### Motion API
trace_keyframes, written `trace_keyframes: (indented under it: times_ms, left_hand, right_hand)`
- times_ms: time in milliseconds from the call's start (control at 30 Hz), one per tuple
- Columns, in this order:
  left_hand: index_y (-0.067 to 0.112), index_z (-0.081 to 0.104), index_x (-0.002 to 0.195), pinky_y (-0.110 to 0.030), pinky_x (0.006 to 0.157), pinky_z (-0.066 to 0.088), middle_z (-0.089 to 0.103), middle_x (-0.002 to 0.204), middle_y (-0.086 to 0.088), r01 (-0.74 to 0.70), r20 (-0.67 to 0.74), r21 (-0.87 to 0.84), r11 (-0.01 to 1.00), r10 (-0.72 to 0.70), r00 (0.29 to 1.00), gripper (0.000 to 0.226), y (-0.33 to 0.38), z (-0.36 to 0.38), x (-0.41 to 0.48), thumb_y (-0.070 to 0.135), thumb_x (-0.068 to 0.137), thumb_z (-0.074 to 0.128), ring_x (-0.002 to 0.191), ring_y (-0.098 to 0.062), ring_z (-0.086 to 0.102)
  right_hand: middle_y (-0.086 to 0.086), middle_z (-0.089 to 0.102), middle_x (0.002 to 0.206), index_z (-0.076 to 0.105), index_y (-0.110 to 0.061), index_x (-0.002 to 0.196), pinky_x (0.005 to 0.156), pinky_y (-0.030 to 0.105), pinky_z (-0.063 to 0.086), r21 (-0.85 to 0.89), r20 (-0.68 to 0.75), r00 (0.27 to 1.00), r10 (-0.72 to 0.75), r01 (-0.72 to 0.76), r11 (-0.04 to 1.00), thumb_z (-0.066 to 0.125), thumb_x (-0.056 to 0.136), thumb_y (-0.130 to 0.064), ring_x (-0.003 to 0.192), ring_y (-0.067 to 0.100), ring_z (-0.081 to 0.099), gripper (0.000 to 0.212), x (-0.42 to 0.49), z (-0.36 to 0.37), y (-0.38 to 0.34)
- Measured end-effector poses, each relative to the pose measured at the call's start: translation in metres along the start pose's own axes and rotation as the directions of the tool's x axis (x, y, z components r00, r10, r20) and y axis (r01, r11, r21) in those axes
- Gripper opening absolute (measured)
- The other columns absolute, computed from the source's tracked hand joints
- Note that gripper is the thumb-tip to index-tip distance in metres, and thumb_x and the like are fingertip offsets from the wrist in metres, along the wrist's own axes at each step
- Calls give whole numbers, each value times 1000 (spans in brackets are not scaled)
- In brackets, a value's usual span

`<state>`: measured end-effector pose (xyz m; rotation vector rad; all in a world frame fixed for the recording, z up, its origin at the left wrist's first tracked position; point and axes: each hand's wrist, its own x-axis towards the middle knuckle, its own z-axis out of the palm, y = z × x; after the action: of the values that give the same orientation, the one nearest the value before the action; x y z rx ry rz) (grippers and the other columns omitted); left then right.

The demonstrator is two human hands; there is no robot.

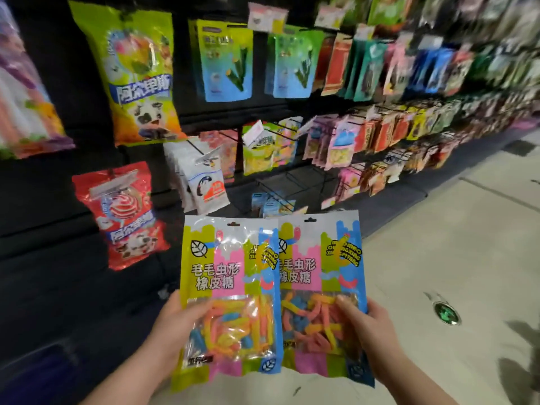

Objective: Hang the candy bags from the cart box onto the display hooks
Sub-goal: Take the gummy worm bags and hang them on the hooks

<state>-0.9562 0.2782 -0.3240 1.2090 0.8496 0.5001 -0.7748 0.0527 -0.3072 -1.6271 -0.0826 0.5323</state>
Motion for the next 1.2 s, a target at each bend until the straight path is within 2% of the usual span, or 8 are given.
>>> trace_keyframes:
  times_ms: [233, 300, 467, 633, 833, 1033, 1133, 1200]
  left_hand:
    - [14, 66, 102, -29, 63, 51, 75, 90, -3, -17, 80, 13, 1000, 16, 997, 23, 3, 115, 9, -1, 85, 64, 80, -17, 70]
    - [12, 66, 105, -28, 59, 54, 76, 92, -6, -19, 103, 14, 1000, 18, 995, 24, 7, 138, 13, -2, 85, 64, 78, -18, 72]
    - [12, 67, 96, -24, 48, 55, 77, 80, -4, -27, 188, -1, 1000, 27, 982, 22, 15, 189, 35, -5, 85, 60, 66, -16, 74]
    - [11, 67, 94, -28, 50, 57, 77, 80, -6, -23, 239, -7, 1000, 25, 971, 21, 22, 247, 70, -6, 86, 58, 66, -19, 74]
    - [8, 67, 106, -38, 69, 58, 75, 98, -14, -15, 277, -16, 1000, 18, 961, 24, 28, 315, 139, -3, 86, 60, 87, -31, 72]
    - [12, 67, 105, -33, 67, 55, 77, 92, -6, -38, 251, 29, 999, 29, 968, 23, 50, 363, 220, 1, 86, 63, 85, -23, 73]
    - [12, 68, 100, -28, 61, 54, 77, 91, -6, -39, 233, 48, 998, 26, 972, 18, 61, 375, 253, 0, 87, 62, 77, -18, 74]
    - [12, 67, 101, -24, 58, 55, 77, 90, -4, -32, 223, 61, 998, 17, 975, 18, 66, 380, 267, 0, 88, 60, 74, -15, 74]
  right_hand:
    - [16, 75, 79, 69, -4, 86, 76, 53, 58, 19, -99, 994, -53, 56, 998, 68, 85, -13, 77, 37, 72, 10, 39, -103, -19]
    - [16, 75, 81, 69, -5, 88, 78, 55, 57, 26, -113, 992, -64, 67, 997, 67, 86, -14, 79, 37, 72, 9, 47, -121, -22]
    - [17, 75, 85, 68, -7, 91, 77, 50, 58, 24, -153, 983, -96, 101, 995, 65, 88, -16, 81, 37, 71, 10, 72, -154, -36]
    - [18, 74, 86, 68, -5, 91, 78, 48, 58, -38, -213, 969, -123, 117, 992, 65, 89, -20, 80, 35, 71, 15, 115, -185, -55]
    - [14, 75, 83, 69, -8, 89, 74, 47, 59, -60, -238, 958, -159, 149, 987, 64, 90, -24, 77, 32, 72, 17, 197, -211, -79]
    - [7, 76, 75, 69, -10, 89, 54, 31, 58, -67, -210, 964, -164, 153, 986, 62, 91, -26, 68, 24, 73, 18, 295, -217, -111]
    - [10, 76, 77, 70, -9, 89, 71, 43, 59, -67, -176, 972, -159, 149, 987, 61, 92, -27, 74, 30, 73, 21, 338, -211, -122]
    - [11, 76, 78, 71, -8, 88, 72, 43, 59, -67, -137, 980, -145, 137, 988, 59, 93, -27, 74, 30, 73, 22, 361, -205, -127]
